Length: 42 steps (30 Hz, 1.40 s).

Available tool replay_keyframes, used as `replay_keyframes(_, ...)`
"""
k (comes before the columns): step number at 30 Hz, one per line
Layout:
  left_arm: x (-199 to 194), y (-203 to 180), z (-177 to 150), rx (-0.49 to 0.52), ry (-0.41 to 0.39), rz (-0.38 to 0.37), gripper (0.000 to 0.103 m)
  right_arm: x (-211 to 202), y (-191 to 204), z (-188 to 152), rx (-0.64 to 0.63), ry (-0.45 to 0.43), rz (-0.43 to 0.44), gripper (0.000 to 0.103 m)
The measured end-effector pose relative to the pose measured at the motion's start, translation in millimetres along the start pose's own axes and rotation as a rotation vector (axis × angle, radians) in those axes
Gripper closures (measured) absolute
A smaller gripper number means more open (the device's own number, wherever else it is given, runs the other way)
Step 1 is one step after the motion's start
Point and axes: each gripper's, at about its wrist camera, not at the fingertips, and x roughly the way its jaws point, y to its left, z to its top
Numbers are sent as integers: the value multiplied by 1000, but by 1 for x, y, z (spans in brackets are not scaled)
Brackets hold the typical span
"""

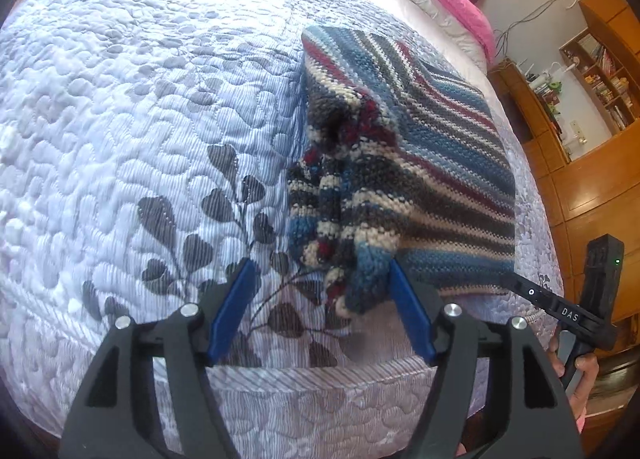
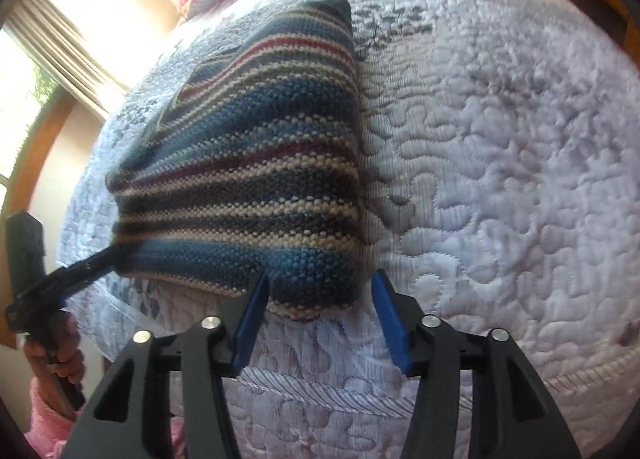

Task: Fold small clothes

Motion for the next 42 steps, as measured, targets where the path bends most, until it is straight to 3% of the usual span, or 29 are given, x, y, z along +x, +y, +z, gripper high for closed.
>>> replay_keyframes(2, -11, -2, -6, 15, -17, 28, 34, -12, 16, -4, -45, -27, -63, 36)
replay_keyframes(8, -46, -19, -22, 82, -100, 147, 25, -37, 38, -20, -88, -71, -139, 19)
replay_keyframes(18, -74, -31, -42, 130, -140, 265, 16, -66, 57, -43, -87, -161, -251, 9)
replay_keyframes(27, -83, -51, -59, 190, -169, 334, 15, -95, 73, -56, -112, -253, -327, 4)
replay_keyframes(33, -87, -58, -67, 209, -179, 344, 14, -109, 82, -65, -117, -292, -290, 4)
replay_keyframes(42, -91, -67, -77, 235, -190, 368, 13, -105, 82, -76, -87, -258, -249, 4)
